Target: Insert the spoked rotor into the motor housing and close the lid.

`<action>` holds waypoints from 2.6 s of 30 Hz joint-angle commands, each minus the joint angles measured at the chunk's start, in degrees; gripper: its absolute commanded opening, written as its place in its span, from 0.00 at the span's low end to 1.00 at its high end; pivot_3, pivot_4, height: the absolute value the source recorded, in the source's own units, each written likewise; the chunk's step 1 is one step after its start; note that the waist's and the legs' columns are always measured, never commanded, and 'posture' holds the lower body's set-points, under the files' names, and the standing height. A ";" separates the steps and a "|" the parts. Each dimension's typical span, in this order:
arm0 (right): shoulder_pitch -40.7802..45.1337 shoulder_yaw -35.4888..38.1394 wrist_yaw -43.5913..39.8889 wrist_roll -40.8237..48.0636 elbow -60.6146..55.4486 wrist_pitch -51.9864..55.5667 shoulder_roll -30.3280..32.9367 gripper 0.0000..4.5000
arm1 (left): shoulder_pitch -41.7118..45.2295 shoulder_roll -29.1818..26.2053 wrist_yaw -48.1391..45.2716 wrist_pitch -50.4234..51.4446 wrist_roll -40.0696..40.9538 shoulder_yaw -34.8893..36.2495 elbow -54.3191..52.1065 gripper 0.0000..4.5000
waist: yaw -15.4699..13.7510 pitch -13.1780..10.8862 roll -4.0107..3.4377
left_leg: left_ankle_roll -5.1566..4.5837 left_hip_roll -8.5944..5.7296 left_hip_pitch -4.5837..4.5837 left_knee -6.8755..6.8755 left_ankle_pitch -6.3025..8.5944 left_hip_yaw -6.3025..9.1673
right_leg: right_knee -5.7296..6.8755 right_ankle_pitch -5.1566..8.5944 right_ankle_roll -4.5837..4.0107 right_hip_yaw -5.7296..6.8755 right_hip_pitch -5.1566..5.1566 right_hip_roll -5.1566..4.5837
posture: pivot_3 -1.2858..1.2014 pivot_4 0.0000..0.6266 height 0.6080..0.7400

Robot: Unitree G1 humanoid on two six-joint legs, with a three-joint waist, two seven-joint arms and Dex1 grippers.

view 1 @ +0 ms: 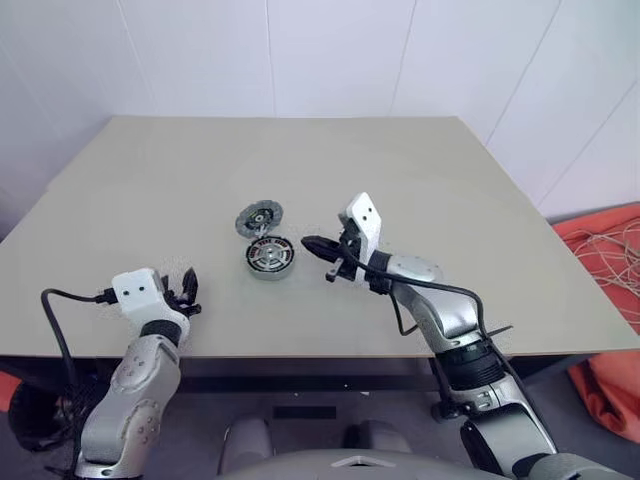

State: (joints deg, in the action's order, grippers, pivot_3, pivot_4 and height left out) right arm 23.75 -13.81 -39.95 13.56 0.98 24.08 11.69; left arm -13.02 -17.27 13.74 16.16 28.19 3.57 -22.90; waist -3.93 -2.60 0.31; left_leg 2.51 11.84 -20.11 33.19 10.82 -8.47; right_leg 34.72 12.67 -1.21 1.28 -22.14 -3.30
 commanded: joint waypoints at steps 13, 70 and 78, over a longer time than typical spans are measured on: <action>9.52 -4.96 2.69 -8.12 16.35 -7.18 -8.13 0.00 | 3.66 6.27 -5.38 -3.85 -14.24 0.10 -0.13 0.01 | 0.05 -0.04 -0.06 | -0.01 0.01 -0.11 -0.08 0.01 -0.02 | 0.04 -0.03 -0.08 0.00 -0.13 0.01 | 0.52 0.00 1.00; 25.61 -16.12 -19.36 -21.88 26.18 -17.15 -1.40 0.56 | 5.57 14.31 -10.21 -1.89 -17.21 3.31 1.03 0.00 | 0.07 -0.14 -0.21 | -0.01 0.03 -0.21 -0.11 0.01 -0.04 | 0.05 -0.24 -0.50 0.01 -0.23 0.00 | 0.52 0.00 1.00; 28.10 -17.57 -22.63 -24.17 30.63 -20.68 -1.99 0.56 | 5.81 14.69 -10.23 -2.19 -17.35 3.33 1.41 0.00 | 0.07 -0.15 -0.21 | -0.02 0.04 -0.27 -0.11 0.01 -0.05 | 0.05 -0.29 -0.59 0.02 -0.29 0.00 | 0.52 0.00 1.00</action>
State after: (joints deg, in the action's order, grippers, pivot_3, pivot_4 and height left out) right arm 49.55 -31.59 -62.24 -10.45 31.50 4.91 10.31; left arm -7.95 -2.59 3.96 15.28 11.26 6.62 -20.54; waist -3.85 -2.74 0.10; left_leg 2.48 11.88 -20.39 33.08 10.83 -8.51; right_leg 34.77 12.38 -1.80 1.30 -22.44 -3.30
